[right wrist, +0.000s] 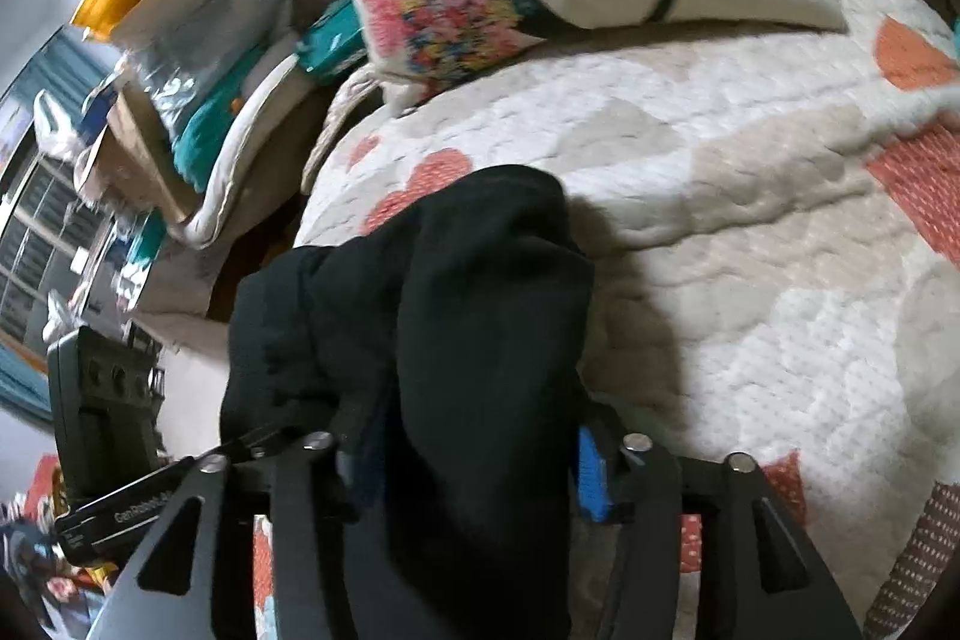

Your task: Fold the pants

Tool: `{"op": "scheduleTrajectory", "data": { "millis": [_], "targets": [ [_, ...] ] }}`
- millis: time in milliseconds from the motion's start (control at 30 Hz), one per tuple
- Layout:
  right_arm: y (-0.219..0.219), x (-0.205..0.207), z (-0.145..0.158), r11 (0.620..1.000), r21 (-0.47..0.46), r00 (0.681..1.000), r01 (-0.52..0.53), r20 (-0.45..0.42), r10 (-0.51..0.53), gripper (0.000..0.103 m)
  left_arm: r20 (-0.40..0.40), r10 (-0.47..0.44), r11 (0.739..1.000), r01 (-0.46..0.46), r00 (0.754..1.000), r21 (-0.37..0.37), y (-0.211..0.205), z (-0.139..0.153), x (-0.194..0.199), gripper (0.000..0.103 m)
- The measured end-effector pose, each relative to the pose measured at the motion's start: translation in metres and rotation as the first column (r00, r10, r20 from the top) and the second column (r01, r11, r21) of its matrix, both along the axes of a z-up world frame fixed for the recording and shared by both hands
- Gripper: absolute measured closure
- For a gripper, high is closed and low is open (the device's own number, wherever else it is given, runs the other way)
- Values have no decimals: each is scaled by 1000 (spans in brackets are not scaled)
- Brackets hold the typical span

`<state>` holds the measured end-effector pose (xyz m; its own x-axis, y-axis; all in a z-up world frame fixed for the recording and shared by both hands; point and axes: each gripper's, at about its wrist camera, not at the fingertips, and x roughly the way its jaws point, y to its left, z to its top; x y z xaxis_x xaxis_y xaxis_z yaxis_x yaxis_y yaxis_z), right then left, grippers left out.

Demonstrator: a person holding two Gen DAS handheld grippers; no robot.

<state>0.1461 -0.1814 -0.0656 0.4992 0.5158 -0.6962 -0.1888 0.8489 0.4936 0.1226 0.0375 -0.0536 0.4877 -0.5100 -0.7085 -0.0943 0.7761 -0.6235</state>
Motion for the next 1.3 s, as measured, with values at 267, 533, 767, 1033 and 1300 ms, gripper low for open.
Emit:
{"op": "scheduleTrajectory", "data": {
  "millis": [267, 533, 767, 1033, 1300],
  "targets": [
    [-4, -3, 1, 1000, -3, 1000, 25, 3, -25, 32, -29, 60, 989, -64, 998, -137, 18, -4, 4, 52],
    [-5, -5, -3, 999, -6, 999, 42, -2, -42, 24, -67, 129, 983, -137, 989, -122, 32, -8, 8, 46],
    [-8, -14, 3, 997, -18, 997, 70, 35, -69, 24, -66, 138, 987, -143, 988, -72, 32, -1, 7, 43],
    [-15, -51, 20, 994, -21, 991, 110, 77, -108, 24, 39, 141, 978, -145, 989, 147, 31, 36, -38, 43],
    [-22, -126, 18, 993, -17, 992, 117, 59, -116, 24, 178, 109, 904, -172, 978, 391, 16, 61, -118, 43]
  ]
}}
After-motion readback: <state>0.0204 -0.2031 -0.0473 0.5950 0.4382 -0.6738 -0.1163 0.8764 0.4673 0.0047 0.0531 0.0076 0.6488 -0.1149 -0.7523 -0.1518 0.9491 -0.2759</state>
